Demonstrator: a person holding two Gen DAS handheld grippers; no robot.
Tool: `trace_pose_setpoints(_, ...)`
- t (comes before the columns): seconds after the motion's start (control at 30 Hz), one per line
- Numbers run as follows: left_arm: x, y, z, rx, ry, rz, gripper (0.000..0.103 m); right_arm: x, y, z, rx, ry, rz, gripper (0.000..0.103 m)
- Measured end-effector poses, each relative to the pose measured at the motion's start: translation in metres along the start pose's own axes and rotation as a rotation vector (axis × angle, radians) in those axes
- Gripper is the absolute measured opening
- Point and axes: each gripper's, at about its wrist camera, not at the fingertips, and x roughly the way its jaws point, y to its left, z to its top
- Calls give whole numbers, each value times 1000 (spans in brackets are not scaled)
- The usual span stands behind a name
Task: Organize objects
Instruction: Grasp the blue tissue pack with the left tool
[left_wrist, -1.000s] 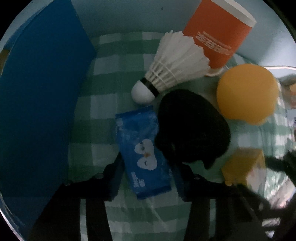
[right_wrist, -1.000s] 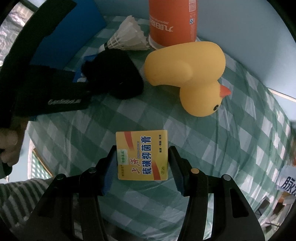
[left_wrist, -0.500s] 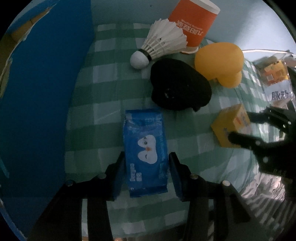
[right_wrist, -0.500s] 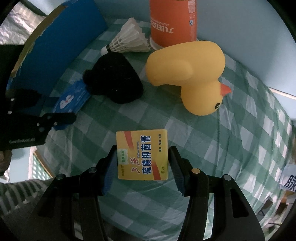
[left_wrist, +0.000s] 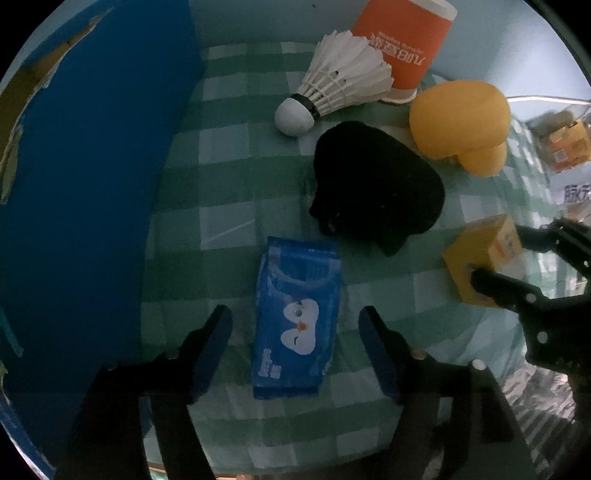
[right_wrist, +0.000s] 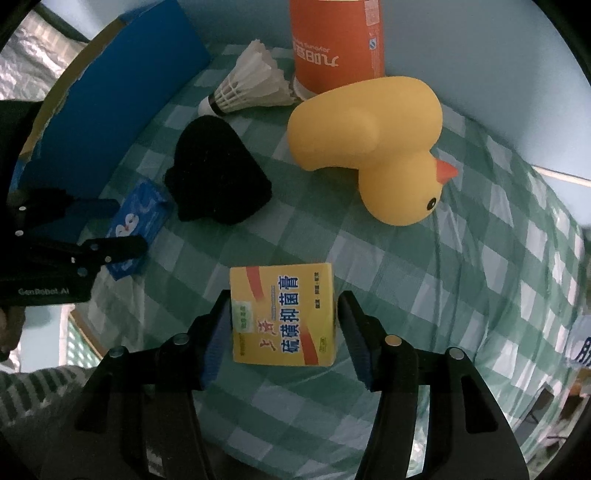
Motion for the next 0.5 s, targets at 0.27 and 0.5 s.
trace_pose_setpoints(0.27, 6, 4, -2, 4, 1, 42, 70, 13, 2, -2, -33, 14, -38, 62)
trace_pose_setpoints(0.5, -3, 9, -7, 49, -29, 33, 42, 7, -9, -12, -66, -1, -55, 54)
